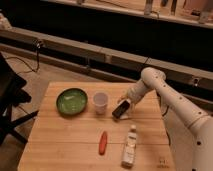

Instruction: Place the eraser on the white sponge

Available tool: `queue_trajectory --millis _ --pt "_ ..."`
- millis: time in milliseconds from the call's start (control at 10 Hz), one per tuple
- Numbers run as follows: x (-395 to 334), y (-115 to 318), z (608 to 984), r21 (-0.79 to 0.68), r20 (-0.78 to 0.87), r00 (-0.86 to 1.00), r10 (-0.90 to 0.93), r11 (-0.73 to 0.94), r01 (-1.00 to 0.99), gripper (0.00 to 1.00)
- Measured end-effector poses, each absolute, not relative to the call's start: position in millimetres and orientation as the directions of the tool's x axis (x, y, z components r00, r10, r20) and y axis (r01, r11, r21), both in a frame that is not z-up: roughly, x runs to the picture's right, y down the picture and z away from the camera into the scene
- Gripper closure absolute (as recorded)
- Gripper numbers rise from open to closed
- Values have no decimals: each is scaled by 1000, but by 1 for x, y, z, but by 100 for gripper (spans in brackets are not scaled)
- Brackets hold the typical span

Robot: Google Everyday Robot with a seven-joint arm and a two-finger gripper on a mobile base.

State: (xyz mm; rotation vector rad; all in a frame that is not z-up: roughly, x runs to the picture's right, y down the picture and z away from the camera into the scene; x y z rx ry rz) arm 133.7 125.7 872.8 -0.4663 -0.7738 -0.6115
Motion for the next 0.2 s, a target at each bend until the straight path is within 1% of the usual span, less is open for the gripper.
queue_trajectory --millis 200 --pt "138 130 872 -182 749 578 -325 737 651 20"
